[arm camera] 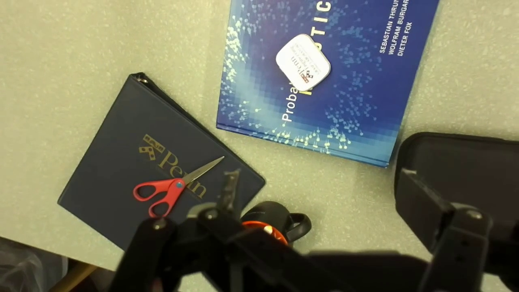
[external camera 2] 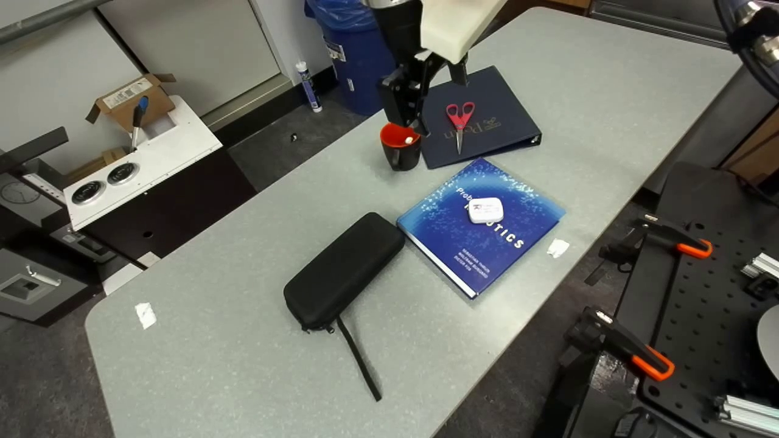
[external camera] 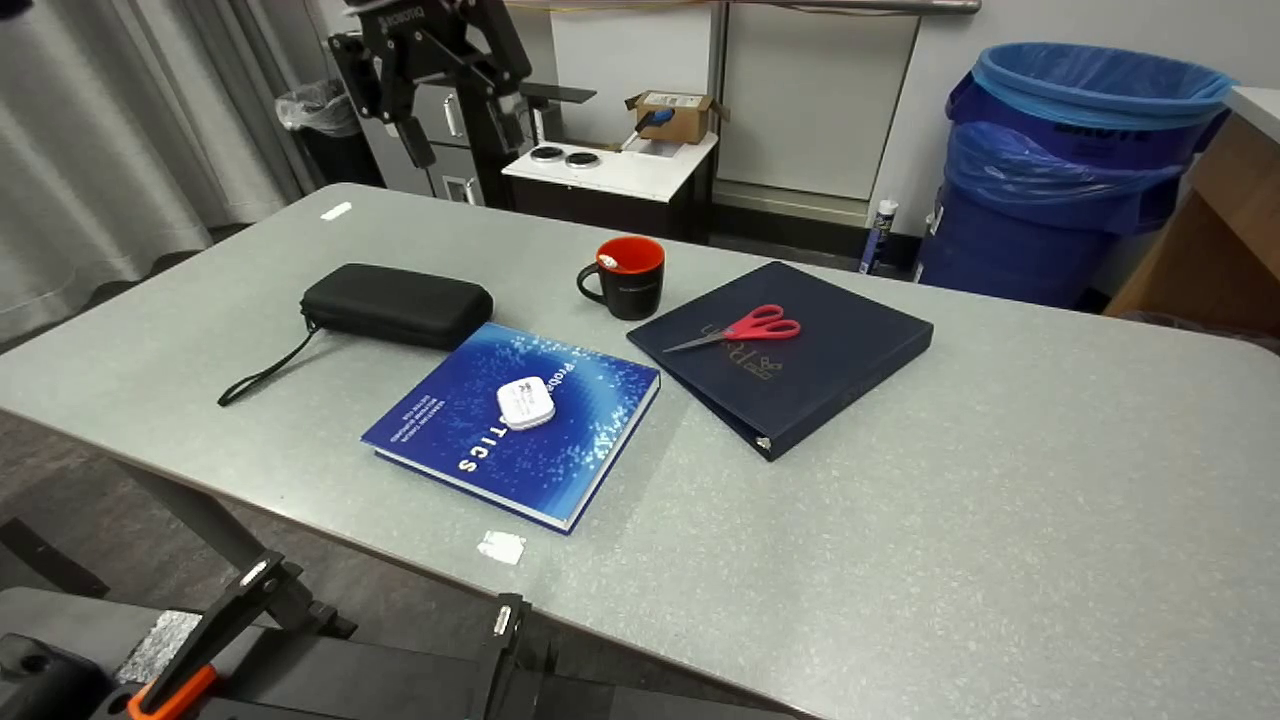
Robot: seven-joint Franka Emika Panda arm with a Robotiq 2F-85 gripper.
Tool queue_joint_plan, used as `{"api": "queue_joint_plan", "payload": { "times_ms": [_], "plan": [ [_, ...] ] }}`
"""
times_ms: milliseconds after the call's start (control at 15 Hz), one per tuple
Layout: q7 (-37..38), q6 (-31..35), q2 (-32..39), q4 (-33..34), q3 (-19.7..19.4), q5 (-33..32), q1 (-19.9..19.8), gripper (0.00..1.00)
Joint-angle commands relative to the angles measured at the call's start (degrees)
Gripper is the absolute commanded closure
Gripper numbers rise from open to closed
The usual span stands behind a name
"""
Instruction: Remove the pen from the mug
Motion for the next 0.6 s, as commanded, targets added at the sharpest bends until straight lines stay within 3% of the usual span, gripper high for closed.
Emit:
{"api": "queue_joint_plan", "payload": {
  "times_ms": [0,267,533],
  "plan": [
    [3.9,2.2,7.4,5.0,-3.2,0.2,0.2,0.00],
    [7.9,5.7,18.4,12.8,-7.8,1.9,0.1,0.00],
    [6.9,4.2,29.2,22.5,-9.9,9.1,0.2,0.00]
  ]
}}
